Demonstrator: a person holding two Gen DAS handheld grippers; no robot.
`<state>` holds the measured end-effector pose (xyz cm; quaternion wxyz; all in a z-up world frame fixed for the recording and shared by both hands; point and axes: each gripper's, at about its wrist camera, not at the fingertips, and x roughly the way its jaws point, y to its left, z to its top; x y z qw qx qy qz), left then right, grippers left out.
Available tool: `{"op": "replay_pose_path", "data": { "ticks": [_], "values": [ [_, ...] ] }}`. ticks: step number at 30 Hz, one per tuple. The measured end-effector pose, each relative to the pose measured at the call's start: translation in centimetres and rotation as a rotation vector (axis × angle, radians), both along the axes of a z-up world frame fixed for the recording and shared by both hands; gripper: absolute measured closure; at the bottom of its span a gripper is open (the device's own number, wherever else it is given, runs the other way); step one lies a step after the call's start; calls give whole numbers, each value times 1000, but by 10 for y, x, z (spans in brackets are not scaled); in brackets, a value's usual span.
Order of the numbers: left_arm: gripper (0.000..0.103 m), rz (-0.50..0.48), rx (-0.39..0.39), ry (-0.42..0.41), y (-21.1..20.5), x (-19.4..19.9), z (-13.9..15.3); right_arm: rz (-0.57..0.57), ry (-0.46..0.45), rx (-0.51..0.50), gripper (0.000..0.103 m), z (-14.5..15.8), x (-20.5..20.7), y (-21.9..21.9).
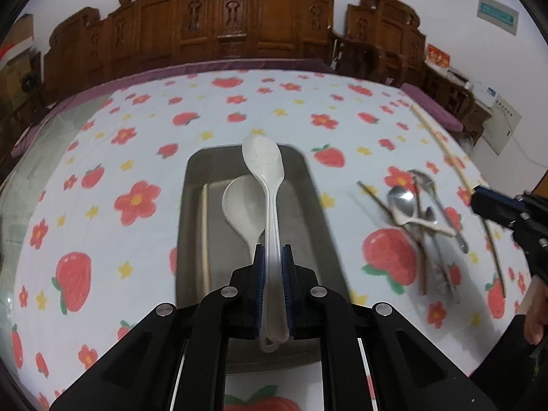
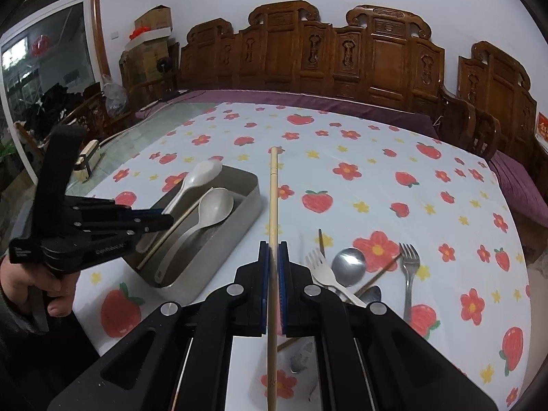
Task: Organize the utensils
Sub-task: 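Place the white spoon in the tray with the left gripper while the right carries the chopstick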
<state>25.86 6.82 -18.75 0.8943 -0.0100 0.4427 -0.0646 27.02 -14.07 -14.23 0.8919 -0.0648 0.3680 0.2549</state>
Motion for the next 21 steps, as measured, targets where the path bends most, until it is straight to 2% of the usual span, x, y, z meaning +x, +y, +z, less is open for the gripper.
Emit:
{"op": "replay_pose_path", "data": {
  "ticks": [16,21],
  "values": [
    [94,43,10,64,20,13,-24,24,38,-23,97,-10,4,32],
    [93,36,-9,38,23,10,-17,27,53,-22,97,-13,6,42]
  ]
}}
